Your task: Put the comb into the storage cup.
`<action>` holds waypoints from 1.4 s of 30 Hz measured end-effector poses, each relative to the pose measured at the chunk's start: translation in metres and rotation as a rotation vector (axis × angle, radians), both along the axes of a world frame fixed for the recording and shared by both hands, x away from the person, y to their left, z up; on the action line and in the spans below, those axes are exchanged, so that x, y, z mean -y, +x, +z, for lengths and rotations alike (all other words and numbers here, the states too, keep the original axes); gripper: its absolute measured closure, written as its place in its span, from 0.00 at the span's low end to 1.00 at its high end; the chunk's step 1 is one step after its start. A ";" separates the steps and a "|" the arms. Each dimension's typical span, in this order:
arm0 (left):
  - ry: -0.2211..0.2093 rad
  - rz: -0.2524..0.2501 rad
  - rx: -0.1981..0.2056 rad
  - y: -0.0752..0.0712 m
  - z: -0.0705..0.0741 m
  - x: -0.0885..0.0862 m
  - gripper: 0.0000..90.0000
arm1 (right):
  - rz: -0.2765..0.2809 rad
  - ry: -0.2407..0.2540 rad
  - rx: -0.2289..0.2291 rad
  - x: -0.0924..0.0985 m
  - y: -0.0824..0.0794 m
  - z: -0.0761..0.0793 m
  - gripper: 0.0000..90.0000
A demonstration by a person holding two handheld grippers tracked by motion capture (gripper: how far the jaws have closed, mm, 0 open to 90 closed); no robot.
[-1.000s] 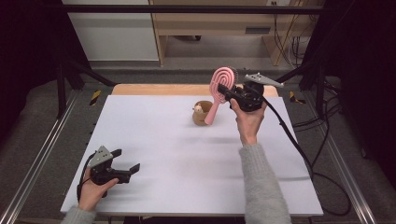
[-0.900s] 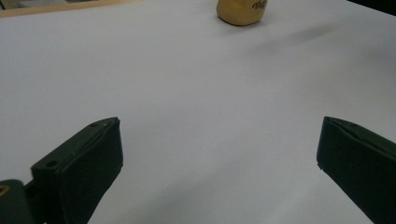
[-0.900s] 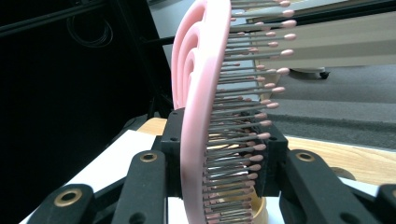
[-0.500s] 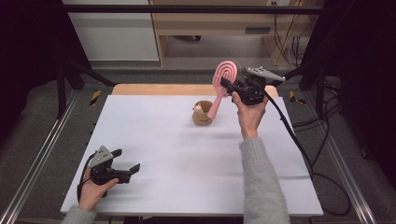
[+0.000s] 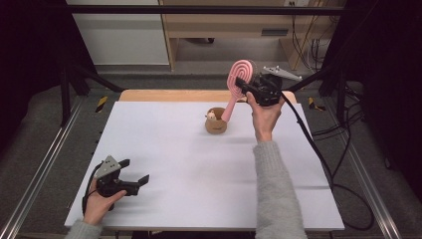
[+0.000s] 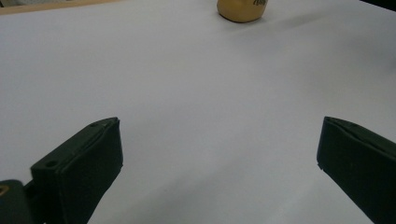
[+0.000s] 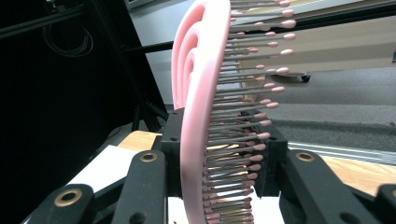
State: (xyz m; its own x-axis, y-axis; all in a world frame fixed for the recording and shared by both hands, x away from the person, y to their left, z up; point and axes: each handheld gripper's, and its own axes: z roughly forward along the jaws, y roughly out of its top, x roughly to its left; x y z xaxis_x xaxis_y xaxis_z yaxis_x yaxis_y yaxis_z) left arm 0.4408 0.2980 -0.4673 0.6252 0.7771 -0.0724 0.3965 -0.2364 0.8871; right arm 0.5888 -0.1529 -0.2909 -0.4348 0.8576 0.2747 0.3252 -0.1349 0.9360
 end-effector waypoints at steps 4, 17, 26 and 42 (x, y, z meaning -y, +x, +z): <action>0.002 -0.001 -0.001 0.000 0.000 0.000 0.00 | -0.006 -0.004 -0.004 -0.002 0.005 -0.001 0.71; 0.003 -0.003 -0.003 0.000 -0.001 0.000 0.00 | -0.039 0.012 -0.019 -0.003 0.020 -0.004 0.71; 0.006 -0.003 -0.003 0.001 -0.001 0.000 0.00 | -0.057 0.016 -0.018 -0.005 0.027 -0.006 0.71; 0.007 -0.005 -0.006 0.001 -0.002 0.000 0.00 | -0.063 0.019 -0.029 -0.013 0.037 -0.014 0.71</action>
State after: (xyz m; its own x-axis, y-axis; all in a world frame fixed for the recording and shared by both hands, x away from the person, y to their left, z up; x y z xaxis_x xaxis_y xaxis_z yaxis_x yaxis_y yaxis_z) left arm 0.4416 0.2983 -0.4690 0.6289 0.7743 -0.0711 0.4007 -0.2444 0.8830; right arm 0.6257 -0.1399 -0.3052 -0.3720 0.8776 0.3024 0.3422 -0.1732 0.9235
